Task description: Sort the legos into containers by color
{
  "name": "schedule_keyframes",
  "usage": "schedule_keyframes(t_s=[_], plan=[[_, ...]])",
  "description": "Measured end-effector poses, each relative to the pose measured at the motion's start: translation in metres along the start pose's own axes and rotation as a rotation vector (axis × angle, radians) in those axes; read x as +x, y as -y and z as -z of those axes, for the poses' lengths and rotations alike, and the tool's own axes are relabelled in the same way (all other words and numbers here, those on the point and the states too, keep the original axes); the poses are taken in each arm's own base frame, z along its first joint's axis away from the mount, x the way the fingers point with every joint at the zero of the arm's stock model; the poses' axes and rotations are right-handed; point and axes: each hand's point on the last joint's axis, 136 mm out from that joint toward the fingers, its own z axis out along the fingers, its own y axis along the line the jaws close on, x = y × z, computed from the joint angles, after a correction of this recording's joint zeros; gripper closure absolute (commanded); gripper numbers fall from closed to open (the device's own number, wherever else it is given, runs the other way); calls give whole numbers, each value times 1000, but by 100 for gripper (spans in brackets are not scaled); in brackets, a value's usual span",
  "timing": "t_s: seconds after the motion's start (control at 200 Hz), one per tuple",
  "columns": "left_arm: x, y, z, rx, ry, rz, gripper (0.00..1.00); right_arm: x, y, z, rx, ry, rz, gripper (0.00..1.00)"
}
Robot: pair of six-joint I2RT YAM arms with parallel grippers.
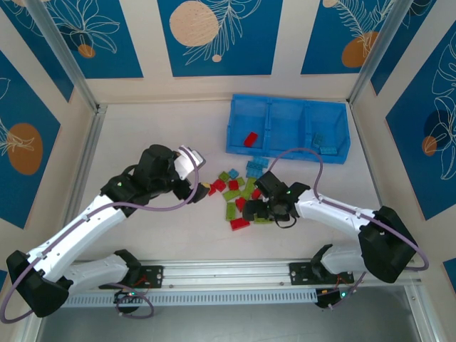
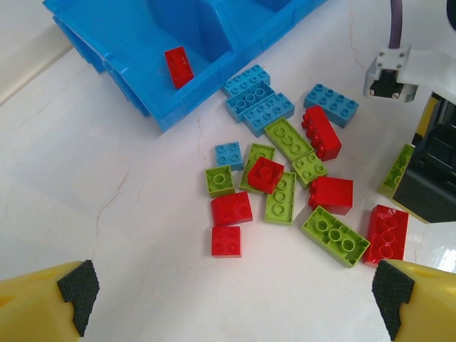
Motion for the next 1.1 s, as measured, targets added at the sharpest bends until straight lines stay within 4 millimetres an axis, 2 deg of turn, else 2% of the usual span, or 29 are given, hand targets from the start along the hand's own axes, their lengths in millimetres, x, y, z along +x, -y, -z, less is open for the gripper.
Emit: schedule_keyframes(t_s=[0.08,0.265,0.42,0.595,0.705,0.78,0.865,0.94,1.02,1.1], plan=[[1,0,0,0,-1,0,0,7,8,-6,43,-31,-4,10],[1,0,0,0,-1,0,0,16,20,-22,124,-82,-9,15],[2,3,-1,14,3,-12,0,15,27,-26,196,-88,-10,29],[2,15,1,80,19,-50,0,13,27,-23,219,-80,-13,45],[1,22,4,115,37,-71,0,11,24,-19,196,-56,-17,47],[0,23,6,124,44,-80,0,4,19,-8,160,-10,-22,47],[0,24,6,127,48,-88,0,-13,15,15,98,85,-40,48],[0,24,6,126,49,-96,0,-37,16,41,39,184,-78,48],[-1,24,7,125,53,-100,0,-78,27,72,-1,296,-153,48],[0,23,6,119,54,-106,0,-131,43,101,-18,404,-218,49]])
